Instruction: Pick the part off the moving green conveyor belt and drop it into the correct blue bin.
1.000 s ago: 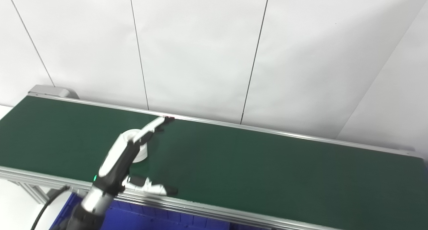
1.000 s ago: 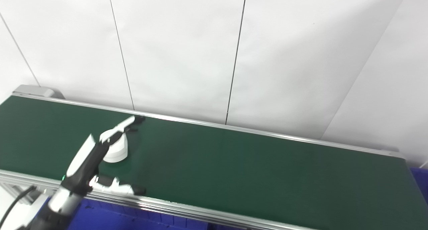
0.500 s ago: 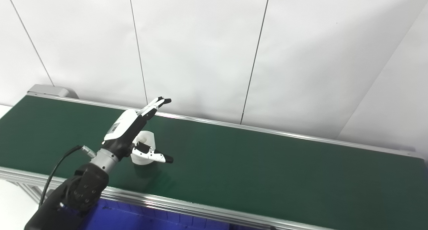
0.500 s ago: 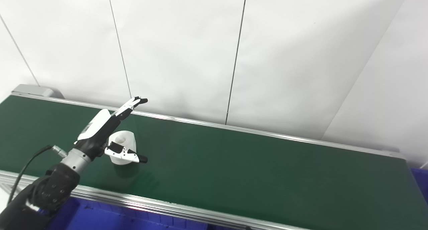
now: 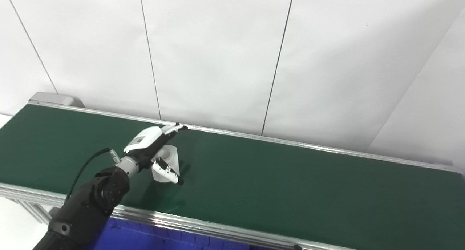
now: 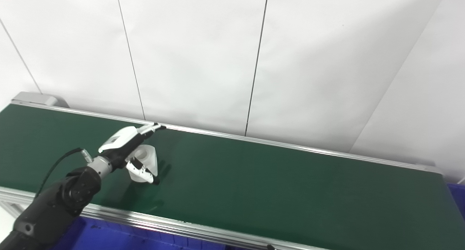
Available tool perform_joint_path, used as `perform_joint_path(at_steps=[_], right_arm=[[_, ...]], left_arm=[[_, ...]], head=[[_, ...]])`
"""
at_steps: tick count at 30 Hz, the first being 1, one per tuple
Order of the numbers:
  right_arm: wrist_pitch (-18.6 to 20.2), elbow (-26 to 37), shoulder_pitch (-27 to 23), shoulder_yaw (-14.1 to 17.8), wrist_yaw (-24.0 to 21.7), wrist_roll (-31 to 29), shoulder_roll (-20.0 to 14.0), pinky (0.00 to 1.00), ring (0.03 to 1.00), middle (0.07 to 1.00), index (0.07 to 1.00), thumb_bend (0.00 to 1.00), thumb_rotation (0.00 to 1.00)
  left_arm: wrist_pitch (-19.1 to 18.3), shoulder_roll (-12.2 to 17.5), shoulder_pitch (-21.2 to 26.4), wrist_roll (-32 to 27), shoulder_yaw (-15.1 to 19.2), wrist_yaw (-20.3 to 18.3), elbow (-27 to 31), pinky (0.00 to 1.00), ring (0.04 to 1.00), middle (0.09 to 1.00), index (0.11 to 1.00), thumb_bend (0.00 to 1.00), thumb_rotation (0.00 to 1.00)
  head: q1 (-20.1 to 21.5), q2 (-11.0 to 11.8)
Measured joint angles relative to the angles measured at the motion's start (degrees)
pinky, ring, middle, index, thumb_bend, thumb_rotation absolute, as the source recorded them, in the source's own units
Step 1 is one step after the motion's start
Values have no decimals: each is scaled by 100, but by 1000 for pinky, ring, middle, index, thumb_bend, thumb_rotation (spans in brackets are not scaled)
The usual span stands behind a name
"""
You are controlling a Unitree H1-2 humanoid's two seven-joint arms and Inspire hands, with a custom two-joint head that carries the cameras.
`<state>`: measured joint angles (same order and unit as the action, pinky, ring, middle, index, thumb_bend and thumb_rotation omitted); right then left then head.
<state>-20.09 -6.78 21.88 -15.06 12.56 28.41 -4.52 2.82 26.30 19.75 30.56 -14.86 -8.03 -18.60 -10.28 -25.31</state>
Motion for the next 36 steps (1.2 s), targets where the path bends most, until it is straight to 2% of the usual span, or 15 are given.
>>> perform_joint_path(at_steps=[6, 7, 8, 9, 10, 11, 13, 14, 15, 17, 19, 26, 36], right_arm=[[-22, 2, -2, 8, 28, -15, -8, 718, 822, 854, 938, 816, 0], [-22, 6, 0, 12, 28, -29, -7, 715, 820, 854, 939, 814, 0], [-23, 10, 2, 17, 28, -34, -7, 708, 820, 853, 942, 812, 0], [-23, 11, 2, 16, 28, -33, -8, 707, 820, 853, 943, 811, 0], [-24, 11, 3, 15, 29, -32, -8, 710, 819, 852, 944, 808, 0], [-25, 11, 5, 15, 28, -32, -8, 718, 822, 854, 944, 805, 0], [-27, 14, 11, 14, 28, -32, -8, 723, 825, 855, 944, 804, 0], [-27, 17, 15, 15, 28, -32, -9, 721, 823, 855, 942, 804, 0], [-27, 23, 18, 15, 28, -32, -9, 721, 824, 857, 941, 804, 0], [-27, 38, 21, 15, 28, -34, -13, 727, 828, 856, 941, 800, 0], [-27, 42, 22, 15, 28, -38, -16, 722, 825, 856, 941, 800, 0], [-36, 48, 42, 14, 28, -39, -23, 720, 824, 859, 942, 798, 0], [-36, 144, 95, 15, 27, -63, -19, 729, 824, 858, 943, 796, 0]], left_arm=[[-302, -14, 38, 131, -111, -238, -58, 1000, 1000, 1000, 930, 913, 140], [-357, -14, 59, 139, -125, -289, -51, 1000, 1000, 1000, 927, 899, 114], [-395, -14, 79, 130, -127, -333, -54, 1000, 1000, 1000, 906, 873, 45], [-408, -14, 91, 102, -122, -371, -60, 1000, 1000, 1000, 903, 868, 33], [-393, -18, 95, 68, -107, -396, -73, 823, 891, 923, 835, 792, 13], [-325, -41, 95, -23, -61, -381, -134, 652, 735, 795, 743, 691, 4], [-50, -147, 93, -195, 74, -155, -426, 587, 672, 741, 705, 648, 1], [107, -191, 92, -246, 117, -12, -552, 551, 566, 633, 599, 575, 0], [258, -222, 87, -272, 140, 119, -655, 535, 522, 584, 534, 537, 0], [420, -297, 51, -267, 173, 374, -729, 556, 506, 549, 465, 503, 0], [548, -364, 21, -254, 194, 580, -766, 568, 508, 539, 448, 496, 0], [952, -540, -116, -345, 400, 957, -866, 549, 506, 536, 446, 495, 0], [2026, -750, -350, -796, 813, 1356, -741, 501, 499, 521, 456, 498, 0]], head=[[-9, -35], [-17, -35], [-18, -53], [-18, -53], [-26, -53], [-26, -53], [-26, -79], [-26, -79], [-26, -79], [-26, -79], [-35, -97], [-35, -123], [-26, -176]])
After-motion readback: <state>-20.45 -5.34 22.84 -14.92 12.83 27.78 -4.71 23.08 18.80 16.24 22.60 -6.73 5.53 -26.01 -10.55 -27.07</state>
